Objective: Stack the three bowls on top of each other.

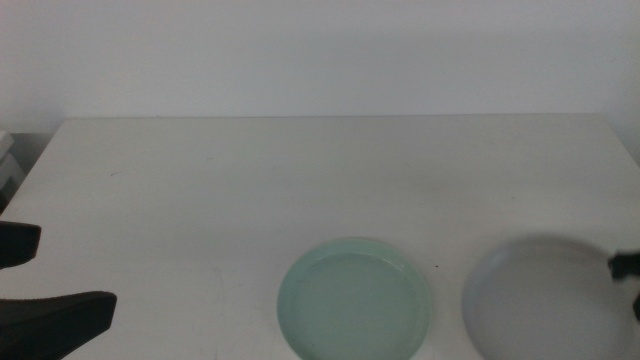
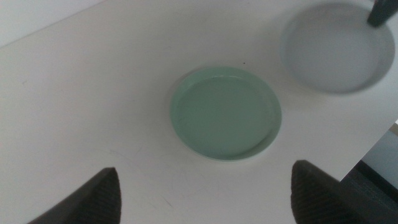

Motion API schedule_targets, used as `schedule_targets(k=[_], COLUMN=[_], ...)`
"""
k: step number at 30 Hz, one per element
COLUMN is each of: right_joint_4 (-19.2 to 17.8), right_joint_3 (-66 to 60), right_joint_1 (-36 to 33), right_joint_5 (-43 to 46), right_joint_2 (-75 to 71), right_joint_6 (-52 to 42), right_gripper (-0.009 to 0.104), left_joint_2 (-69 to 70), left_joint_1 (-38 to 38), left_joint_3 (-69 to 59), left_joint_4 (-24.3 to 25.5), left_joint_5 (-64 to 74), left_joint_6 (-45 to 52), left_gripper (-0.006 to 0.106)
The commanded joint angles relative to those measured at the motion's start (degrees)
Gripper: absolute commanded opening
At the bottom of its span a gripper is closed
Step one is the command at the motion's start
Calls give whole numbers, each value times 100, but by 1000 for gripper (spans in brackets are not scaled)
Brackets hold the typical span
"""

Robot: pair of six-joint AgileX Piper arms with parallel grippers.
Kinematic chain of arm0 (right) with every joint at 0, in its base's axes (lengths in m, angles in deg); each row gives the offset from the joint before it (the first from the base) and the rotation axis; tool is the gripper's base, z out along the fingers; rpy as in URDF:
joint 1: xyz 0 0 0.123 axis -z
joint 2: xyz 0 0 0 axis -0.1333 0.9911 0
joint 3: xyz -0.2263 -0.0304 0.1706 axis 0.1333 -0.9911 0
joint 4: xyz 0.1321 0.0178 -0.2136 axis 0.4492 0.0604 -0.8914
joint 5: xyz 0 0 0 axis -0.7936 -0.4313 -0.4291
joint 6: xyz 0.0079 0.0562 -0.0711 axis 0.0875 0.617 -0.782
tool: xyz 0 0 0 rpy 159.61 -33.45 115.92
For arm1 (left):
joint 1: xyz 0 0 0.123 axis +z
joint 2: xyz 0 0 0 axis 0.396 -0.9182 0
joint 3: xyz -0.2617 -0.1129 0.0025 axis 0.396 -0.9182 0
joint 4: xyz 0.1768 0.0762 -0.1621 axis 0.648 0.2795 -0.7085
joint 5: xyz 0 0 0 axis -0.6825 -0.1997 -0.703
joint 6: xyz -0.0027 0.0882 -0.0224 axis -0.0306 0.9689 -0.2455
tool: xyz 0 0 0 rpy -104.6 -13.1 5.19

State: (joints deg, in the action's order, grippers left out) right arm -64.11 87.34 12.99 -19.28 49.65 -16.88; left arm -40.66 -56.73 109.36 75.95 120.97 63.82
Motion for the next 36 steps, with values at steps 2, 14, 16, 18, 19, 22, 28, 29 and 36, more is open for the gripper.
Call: schedule_targets(k=[2, 14, 16, 18, 19, 22, 28, 29, 36], right_joint_4=[4, -23, -23, -23, -18, 6, 193, 209, 262], right_joint_3=[664, 2496, 2751, 2942, 3020, 3126, 3126, 3126, 3126], right_joint_1=[-274, -2333, -2562, -2759, -2838, -3010, -3246, -3268, -3311], right_joint_5=[-424, -451, -451, -445, -430, -243, 135, 135, 103], right_joint_2=[-303, 903, 1244, 1538, 1691, 2042, 2512, 2563, 2689], right_joint_6=[395, 1214, 1261, 1292, 1309, 1385, 1197, 1143, 1081], right_gripper=[-1, 0, 0, 0, 0, 0, 0, 0, 2], left_joint_2=[-28, -28, -28, -28, -28, -28, -28, -28, -28], left_joint_1=[-29, -29, -29, -29, -29, -29, -29, -29, -29], left_joint_3=[198, 198, 198, 198, 198, 198, 198, 198, 198], left_joint_4=[-87, -74, -74, -74, -74, -74, -69, -69, -69], left_joint_5=[-370, -369, -369, -363, -363, -363, -364, -357, -358], left_joint_6=[-7, -7, -7, -7, -7, -7, -7, -7, -7], left_gripper=[105, 105, 105, 105, 105, 105, 105, 105, 105])
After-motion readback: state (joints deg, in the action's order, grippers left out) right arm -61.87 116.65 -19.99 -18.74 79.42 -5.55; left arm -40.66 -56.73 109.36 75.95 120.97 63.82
